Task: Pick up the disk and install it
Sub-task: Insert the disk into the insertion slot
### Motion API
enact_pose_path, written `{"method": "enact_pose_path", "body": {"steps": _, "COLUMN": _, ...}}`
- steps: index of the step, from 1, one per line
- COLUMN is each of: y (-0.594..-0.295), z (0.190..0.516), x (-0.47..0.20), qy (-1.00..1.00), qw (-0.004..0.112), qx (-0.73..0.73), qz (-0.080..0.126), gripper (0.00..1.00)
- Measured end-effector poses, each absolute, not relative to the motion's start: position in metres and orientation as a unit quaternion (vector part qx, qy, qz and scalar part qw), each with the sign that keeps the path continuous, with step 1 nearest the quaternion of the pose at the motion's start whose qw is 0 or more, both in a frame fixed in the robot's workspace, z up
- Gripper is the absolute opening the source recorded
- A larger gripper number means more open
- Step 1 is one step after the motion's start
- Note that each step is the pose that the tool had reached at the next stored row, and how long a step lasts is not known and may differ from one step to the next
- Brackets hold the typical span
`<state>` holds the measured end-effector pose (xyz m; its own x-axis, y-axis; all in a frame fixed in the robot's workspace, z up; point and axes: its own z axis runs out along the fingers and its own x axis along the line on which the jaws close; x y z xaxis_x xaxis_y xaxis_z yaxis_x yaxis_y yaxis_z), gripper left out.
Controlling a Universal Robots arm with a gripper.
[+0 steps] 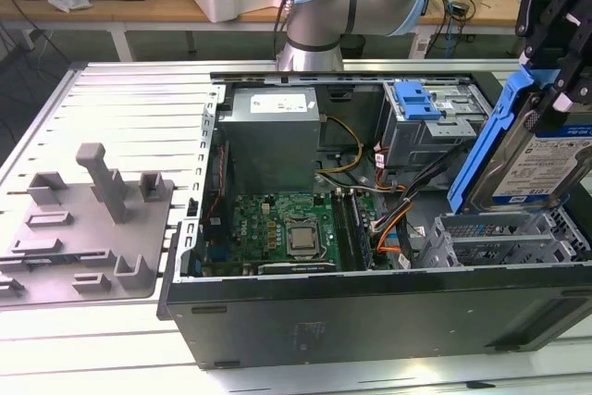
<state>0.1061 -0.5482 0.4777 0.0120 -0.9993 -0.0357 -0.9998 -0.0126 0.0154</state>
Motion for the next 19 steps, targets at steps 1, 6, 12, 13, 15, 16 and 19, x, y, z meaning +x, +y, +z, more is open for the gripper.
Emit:
{"method": "enact_pose_path", "body": {"steps": 1, "y": -0.548, "z": 0.477, "x": 0.106, "qy": 0.703, "qw": 0.007, "qx": -0.711, "qz": 0.018, "gripper": 0.37}}
{"method": "enact_pose_path", "body": {"steps": 6, "y": -0.549, "z": 0.475, "x": 0.107, "qy": 0.703, "qw": 0.007, "qx": -0.711, "qz": 0.018, "gripper": 0.37}}
{"method": "enact_pose_path", "body": {"steps": 12, "y": -0.549, "z": 0.471, "x": 0.107, "qy": 0.703, "qw": 0.007, "qx": -0.711, "qz": 0.018, "gripper": 0.37}}
{"method": "enact_pose_path", "body": {"steps": 13, "y": -0.549, "z": 0.47, "x": 0.108, "qy": 0.703, "qw": 0.007, "qx": -0.711, "qz": 0.019, "gripper": 0.37}}
{"method": "enact_pose_path", "body": {"steps": 15, "y": -0.549, "z": 0.469, "x": 0.108, "qy": 0.703, "qw": 0.008, "qx": -0.711, "qz": 0.019, "gripper": 0.37}}
{"method": "enact_pose_path", "body": {"steps": 16, "y": -0.549, "z": 0.468, "x": 0.108, "qy": 0.703, "qw": 0.008, "qx": -0.711, "qz": 0.019, "gripper": 0.37}}
{"method": "enact_pose_path", "body": {"steps": 19, "y": -0.549, "z": 0.467, "x": 0.109, "qy": 0.703, "qw": 0.008, "qx": -0.711, "qz": 0.019, "gripper": 0.37}}
